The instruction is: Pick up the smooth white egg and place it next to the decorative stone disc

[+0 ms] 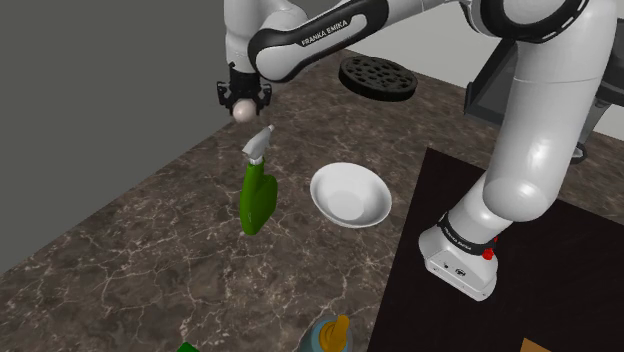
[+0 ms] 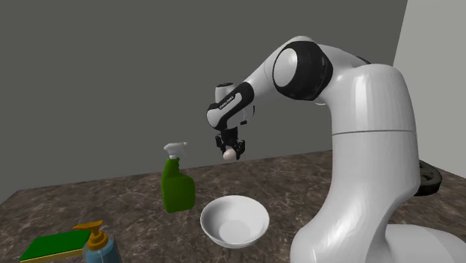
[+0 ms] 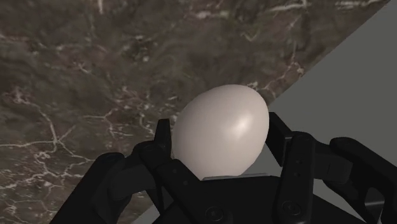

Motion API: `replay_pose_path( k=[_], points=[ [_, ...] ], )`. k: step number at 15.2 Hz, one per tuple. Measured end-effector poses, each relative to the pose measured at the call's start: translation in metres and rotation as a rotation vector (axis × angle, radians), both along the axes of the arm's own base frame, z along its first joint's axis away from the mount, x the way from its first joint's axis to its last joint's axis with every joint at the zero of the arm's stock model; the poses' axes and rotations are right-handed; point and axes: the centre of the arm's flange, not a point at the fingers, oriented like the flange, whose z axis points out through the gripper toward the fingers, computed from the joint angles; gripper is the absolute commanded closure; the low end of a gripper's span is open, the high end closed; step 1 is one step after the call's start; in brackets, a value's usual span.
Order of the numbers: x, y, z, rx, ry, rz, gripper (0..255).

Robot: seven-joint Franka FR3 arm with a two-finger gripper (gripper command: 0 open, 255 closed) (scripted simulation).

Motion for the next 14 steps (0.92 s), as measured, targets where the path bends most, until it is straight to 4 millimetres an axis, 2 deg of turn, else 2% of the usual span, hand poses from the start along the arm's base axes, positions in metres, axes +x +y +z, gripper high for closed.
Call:
replay_pose_path(
  k=[14],
  points=[
    [0.000,-0.001,0.074,0.000,0.000,0.000,255]
  ],
)
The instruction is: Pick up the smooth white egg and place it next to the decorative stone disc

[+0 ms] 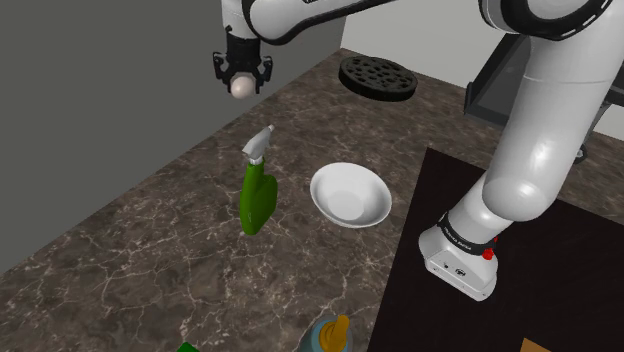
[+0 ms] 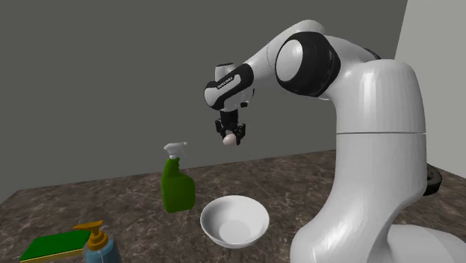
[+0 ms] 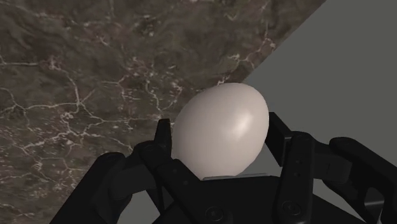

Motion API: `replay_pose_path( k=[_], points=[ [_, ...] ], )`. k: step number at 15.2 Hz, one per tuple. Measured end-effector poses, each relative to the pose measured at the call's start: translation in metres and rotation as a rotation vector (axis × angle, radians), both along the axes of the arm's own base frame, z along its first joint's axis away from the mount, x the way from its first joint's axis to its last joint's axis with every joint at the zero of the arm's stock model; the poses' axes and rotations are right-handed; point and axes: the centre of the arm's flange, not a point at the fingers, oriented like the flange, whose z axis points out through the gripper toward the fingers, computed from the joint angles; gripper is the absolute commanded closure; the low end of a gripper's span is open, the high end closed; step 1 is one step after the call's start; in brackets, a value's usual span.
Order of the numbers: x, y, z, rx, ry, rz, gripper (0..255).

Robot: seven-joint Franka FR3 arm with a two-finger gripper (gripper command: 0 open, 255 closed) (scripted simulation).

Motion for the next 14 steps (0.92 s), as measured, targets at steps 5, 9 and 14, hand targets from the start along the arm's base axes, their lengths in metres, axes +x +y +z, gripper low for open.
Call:
replay_pose_path(
  k=[5,9,14],
  points=[
    [0.006,-0.026,0.010,0.000,0.000,-0.001,255],
    [0.018,-0.076,0.014,0.000,0.001,-0.001,255],
    [0.031,-0.142,0.017,0.000,0.000,-0.001,255]
  ],
)
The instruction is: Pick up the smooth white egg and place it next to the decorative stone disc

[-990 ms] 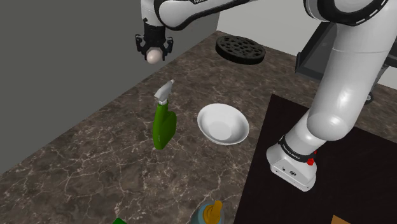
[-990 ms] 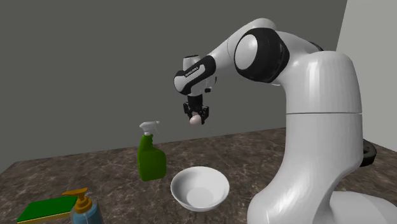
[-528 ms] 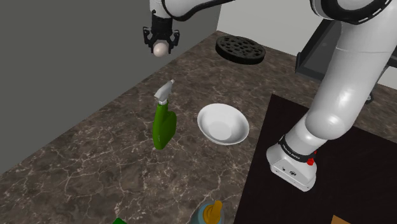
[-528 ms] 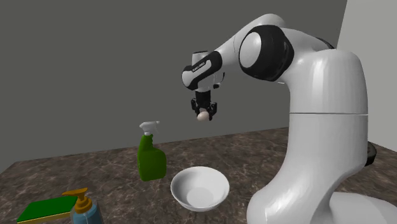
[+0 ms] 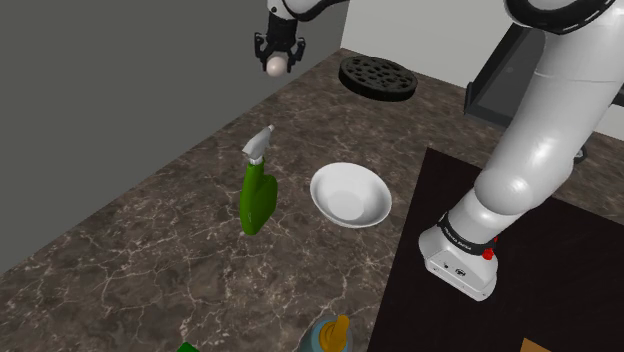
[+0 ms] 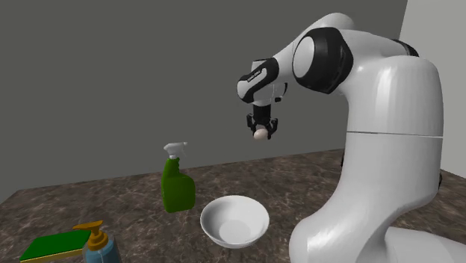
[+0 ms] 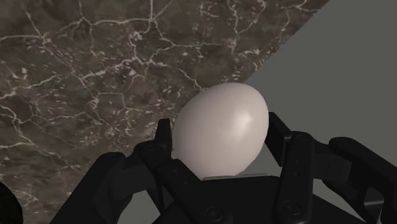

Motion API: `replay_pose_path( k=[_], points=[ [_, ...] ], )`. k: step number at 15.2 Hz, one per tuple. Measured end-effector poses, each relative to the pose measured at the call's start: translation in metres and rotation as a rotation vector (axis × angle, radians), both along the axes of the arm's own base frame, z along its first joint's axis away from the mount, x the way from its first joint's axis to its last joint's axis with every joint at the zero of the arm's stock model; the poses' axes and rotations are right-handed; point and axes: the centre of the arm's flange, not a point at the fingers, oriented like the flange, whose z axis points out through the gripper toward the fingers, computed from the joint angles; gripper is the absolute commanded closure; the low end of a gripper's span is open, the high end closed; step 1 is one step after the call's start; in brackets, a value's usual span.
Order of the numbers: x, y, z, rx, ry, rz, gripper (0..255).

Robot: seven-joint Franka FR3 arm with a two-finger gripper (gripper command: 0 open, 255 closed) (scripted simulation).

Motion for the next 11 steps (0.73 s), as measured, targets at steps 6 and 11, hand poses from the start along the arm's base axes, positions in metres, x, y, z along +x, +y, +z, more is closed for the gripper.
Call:
replay_pose_path(
  k=[6,11],
  points=[
    [0.018,-0.078,0.000,0.000,0.000,0.000,255],
    [0.030,-0.140,-0.001,0.000,0.000,0.000,255]
  ],
)
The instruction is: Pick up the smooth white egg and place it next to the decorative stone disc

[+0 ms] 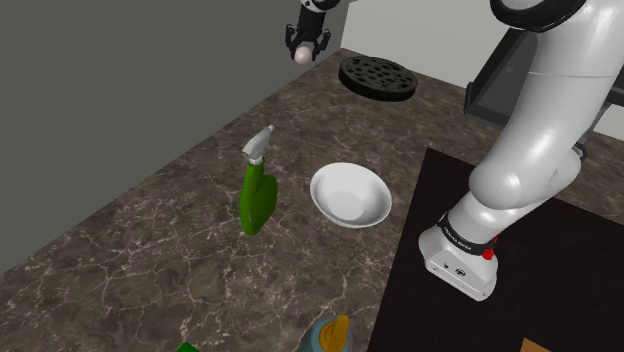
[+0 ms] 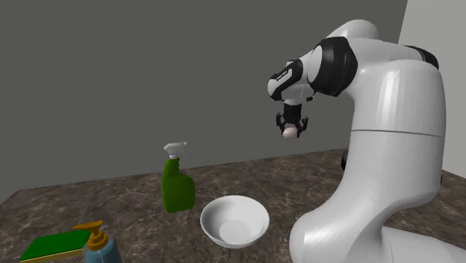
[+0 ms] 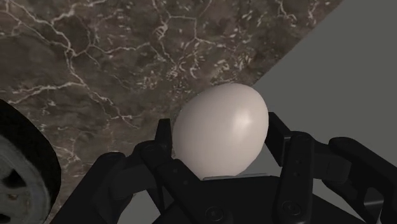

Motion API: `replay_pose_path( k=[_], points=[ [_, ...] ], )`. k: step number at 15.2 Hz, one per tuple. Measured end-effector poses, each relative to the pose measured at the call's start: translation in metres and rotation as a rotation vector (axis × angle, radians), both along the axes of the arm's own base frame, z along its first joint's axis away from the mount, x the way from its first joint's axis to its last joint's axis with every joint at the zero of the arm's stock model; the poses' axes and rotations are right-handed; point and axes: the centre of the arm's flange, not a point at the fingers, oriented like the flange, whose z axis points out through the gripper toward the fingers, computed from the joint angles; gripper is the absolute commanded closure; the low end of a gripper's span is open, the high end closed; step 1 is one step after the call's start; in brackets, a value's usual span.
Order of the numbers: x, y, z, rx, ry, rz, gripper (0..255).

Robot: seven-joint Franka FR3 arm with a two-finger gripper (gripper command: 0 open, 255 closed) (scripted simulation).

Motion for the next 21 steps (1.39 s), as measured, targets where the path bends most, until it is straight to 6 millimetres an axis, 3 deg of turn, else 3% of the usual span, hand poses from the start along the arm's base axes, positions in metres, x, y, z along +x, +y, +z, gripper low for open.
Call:
replay_pose_path(
  k=[16,21],
  points=[
    [0.046,-0.206,-0.001,0.000,0.000,0.000,255],
    [0.048,-0.219,-0.021,0.000,0.001,0.001,255]
  ],
)
